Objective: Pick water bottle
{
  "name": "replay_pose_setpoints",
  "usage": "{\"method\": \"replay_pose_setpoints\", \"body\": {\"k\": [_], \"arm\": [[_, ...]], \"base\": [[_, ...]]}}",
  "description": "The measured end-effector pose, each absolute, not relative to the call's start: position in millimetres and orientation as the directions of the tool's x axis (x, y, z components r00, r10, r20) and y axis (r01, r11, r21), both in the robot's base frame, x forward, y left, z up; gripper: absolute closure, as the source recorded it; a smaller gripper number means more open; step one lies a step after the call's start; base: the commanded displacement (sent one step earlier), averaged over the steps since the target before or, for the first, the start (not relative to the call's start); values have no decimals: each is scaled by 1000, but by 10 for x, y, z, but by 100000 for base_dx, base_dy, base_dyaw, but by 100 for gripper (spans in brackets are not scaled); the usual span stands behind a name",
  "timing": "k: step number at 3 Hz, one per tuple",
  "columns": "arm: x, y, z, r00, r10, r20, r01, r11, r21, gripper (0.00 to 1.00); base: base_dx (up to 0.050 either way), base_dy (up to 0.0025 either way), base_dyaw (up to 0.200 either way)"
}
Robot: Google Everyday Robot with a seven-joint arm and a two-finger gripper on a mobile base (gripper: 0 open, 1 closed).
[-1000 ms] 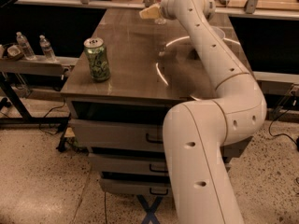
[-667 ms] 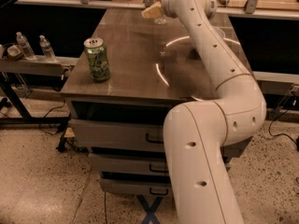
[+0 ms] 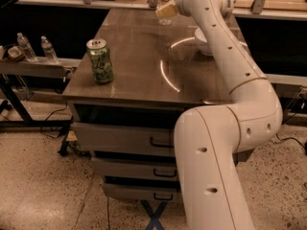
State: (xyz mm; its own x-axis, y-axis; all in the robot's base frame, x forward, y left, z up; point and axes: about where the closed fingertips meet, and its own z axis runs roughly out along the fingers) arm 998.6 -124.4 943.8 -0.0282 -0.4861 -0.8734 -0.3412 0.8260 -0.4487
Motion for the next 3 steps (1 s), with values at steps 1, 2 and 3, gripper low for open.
{"method": "replay_pose_setpoints", "body": {"k": [1, 2, 3], "arm": [[9951, -1658, 9605, -14, -533, -846, -272, 816, -510, 0], [9951, -1658, 9605, -14, -533, -846, -272, 816, -510, 0], [9946, -1653, 9598, -17, -533, -846, -277, 816, -508, 0]], "base": [[0, 0, 0], [5006, -4, 105], [0, 0, 0]]}}
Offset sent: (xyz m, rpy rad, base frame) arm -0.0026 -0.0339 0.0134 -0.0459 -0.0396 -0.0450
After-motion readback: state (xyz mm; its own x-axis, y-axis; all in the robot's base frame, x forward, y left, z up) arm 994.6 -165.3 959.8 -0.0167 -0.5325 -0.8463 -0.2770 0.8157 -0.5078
